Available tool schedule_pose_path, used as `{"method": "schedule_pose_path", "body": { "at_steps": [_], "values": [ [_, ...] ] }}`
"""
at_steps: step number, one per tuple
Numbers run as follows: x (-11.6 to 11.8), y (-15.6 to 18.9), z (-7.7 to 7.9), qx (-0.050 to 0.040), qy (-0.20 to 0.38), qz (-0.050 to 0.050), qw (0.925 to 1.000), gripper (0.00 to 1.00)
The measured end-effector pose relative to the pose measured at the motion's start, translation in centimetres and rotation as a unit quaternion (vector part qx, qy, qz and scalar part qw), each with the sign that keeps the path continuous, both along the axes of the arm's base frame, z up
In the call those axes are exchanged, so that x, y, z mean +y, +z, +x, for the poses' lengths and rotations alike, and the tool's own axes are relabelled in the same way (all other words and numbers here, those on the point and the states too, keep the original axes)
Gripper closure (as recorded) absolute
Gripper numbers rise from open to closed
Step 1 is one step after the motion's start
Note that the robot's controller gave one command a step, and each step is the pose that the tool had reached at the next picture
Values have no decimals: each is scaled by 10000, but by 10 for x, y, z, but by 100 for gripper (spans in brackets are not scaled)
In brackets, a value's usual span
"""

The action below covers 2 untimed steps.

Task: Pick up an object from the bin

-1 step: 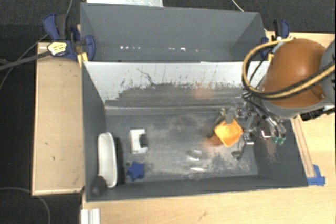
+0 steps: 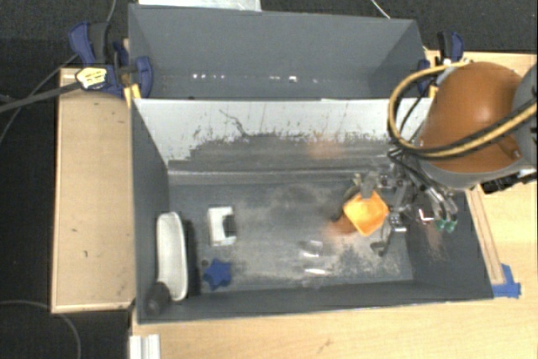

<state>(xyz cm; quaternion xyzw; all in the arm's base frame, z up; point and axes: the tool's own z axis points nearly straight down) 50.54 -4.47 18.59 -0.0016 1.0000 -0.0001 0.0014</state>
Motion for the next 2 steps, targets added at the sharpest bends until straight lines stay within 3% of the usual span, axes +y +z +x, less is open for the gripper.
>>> {"method": "schedule_pose_path", "body": {
  "at_steps": [1, 2],
  "values": [
    [15, -116, 14, -2, 1325, -1, 9912, 100],
    [15, -116, 14, -3, 1328, -2, 9911, 100]
  ]
}}
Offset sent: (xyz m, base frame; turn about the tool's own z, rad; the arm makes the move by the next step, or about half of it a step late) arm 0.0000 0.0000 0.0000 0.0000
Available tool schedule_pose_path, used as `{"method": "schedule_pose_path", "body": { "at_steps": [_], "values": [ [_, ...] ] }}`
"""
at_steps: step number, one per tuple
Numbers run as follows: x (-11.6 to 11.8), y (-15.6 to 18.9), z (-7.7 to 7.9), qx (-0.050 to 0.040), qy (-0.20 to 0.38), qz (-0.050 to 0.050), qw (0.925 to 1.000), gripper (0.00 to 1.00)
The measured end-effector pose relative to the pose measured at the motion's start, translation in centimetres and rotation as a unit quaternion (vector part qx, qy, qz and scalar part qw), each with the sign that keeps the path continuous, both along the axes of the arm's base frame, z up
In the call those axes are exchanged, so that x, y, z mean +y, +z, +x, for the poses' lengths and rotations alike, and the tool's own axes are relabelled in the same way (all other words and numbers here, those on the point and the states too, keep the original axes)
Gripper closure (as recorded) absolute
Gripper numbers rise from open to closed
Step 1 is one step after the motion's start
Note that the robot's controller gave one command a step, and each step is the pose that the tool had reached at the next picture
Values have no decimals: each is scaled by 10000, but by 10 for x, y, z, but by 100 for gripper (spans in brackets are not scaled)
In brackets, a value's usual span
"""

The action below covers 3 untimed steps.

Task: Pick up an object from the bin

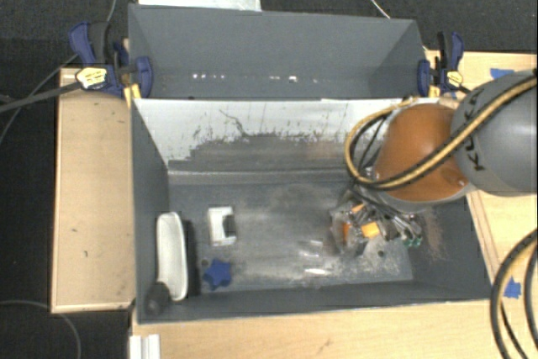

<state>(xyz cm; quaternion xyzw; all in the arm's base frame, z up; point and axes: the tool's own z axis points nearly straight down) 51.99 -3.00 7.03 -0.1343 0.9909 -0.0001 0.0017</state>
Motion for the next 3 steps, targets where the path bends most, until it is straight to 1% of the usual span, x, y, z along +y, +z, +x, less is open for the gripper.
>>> {"method": "schedule_pose_path", "body": {
  "at_steps": [1, 2, 3],
  "values": [
    [-50, 32, 39, -24, 437, -2, 9990, 100],
    [-55, 4, 33, -3, 608, 3, 9981, 0],
    [-56, 4, 33, -3, 602, 3, 9982, 0]
  ]
}}
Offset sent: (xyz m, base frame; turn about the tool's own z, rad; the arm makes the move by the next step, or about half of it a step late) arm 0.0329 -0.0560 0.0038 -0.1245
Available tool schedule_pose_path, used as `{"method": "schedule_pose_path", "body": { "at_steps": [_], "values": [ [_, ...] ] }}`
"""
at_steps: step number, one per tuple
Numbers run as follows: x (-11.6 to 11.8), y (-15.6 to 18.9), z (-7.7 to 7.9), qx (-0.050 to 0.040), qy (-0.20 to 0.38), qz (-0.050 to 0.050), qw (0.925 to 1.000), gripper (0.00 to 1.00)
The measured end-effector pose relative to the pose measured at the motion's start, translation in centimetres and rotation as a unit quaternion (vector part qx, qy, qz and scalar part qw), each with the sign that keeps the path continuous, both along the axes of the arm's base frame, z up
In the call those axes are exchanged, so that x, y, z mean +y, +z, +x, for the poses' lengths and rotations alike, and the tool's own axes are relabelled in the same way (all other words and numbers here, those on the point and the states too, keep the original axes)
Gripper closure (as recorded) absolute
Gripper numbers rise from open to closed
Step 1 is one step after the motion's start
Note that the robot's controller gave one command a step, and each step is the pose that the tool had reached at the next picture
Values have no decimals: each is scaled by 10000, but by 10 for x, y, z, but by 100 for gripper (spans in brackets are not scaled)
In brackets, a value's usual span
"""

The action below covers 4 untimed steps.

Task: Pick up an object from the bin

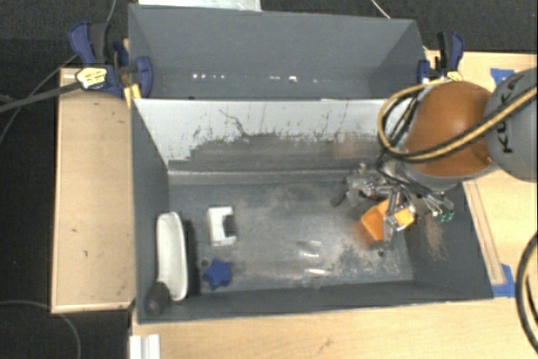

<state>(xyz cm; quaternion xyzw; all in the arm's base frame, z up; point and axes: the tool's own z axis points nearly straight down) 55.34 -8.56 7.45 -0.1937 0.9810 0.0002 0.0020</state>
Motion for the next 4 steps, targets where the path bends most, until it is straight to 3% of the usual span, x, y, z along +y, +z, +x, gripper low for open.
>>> {"method": "schedule_pose_path", "body": {
  "at_steps": [1, 2, 3, 4],
  "values": [
    [-42, 12, 34, -70, -87, 16, 9999, 100],
    [-42, 12, 34, -69, -93, 17, 9999, 100],
    [-44, 93, 34, -83, 96, 18, 9999, 100],
    [-37, 85, 37, -78, 20, 20, 10000, 100]
  ]
}}
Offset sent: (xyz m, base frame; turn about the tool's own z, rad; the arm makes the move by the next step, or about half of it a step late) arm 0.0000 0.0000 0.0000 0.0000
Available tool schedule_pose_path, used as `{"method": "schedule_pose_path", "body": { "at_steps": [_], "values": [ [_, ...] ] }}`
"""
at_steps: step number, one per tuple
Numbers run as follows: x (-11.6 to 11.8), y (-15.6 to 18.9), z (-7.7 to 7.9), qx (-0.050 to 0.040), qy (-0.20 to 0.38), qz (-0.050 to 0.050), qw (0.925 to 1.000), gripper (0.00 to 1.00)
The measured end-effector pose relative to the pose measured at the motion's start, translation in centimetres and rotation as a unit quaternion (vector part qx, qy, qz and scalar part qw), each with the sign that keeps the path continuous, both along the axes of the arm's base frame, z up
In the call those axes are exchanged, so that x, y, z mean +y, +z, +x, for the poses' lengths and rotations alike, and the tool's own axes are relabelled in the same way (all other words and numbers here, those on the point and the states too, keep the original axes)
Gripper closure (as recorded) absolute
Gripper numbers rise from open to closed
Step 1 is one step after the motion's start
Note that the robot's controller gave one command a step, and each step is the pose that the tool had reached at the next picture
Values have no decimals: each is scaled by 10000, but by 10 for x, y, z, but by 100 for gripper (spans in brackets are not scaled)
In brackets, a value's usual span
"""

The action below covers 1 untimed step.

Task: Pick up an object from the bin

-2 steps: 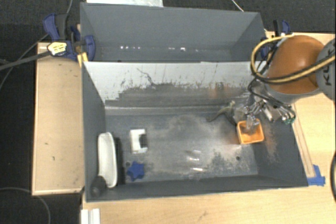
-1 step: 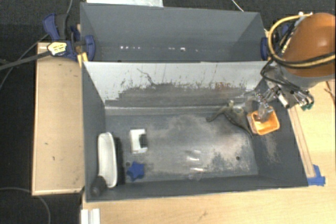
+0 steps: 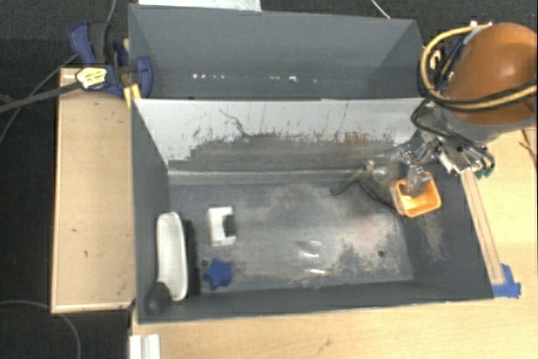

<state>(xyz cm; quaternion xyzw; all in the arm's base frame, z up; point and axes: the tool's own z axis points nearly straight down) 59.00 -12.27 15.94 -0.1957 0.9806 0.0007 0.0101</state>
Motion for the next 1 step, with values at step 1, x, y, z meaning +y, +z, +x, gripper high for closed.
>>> {"method": "schedule_pose_path", "body": {
  "at_steps": [1],
  "values": [
    [2, 82, -13, -65, -7, -11, 10000, 100]
  ]
}}
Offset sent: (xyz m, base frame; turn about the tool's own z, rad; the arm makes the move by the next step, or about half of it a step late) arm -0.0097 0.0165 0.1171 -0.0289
